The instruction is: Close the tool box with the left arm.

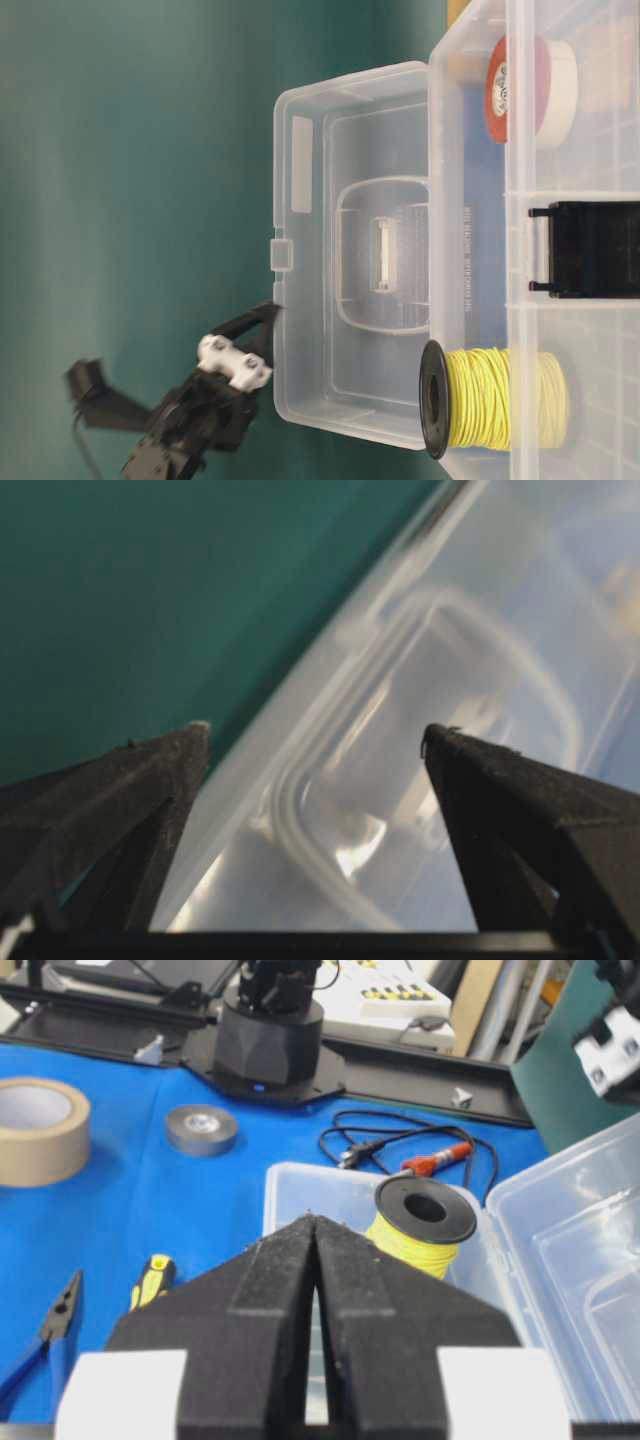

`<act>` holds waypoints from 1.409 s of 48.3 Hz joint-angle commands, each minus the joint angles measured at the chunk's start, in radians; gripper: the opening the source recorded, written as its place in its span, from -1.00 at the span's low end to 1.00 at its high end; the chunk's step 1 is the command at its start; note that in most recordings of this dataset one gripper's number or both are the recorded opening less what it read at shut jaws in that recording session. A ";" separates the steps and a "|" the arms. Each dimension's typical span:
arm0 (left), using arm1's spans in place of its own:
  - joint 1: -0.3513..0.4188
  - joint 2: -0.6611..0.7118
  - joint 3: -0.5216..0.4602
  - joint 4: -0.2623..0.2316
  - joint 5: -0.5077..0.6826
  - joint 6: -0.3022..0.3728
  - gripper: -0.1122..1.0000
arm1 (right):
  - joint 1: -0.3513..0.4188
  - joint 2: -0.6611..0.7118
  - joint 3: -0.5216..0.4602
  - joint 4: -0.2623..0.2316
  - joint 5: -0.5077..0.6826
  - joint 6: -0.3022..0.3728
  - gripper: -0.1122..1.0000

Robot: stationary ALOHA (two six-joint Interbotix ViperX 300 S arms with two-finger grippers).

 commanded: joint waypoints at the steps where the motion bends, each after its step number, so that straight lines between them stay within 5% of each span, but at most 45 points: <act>1: 0.009 0.017 -0.066 0.003 0.067 0.003 0.88 | 0.000 0.009 -0.018 0.002 -0.003 0.000 -0.80; 16: -0.028 0.040 -0.133 0.003 0.282 0.005 0.87 | 0.000 0.021 -0.017 0.000 0.000 -0.002 -0.81; 35: -0.152 -0.115 -0.109 0.003 0.408 -0.032 0.87 | -0.002 0.023 -0.017 -0.005 0.000 -0.003 -0.80; 68: -0.370 -0.344 0.081 -0.005 0.437 -0.195 0.87 | 0.000 0.021 -0.017 -0.006 0.002 -0.008 -0.81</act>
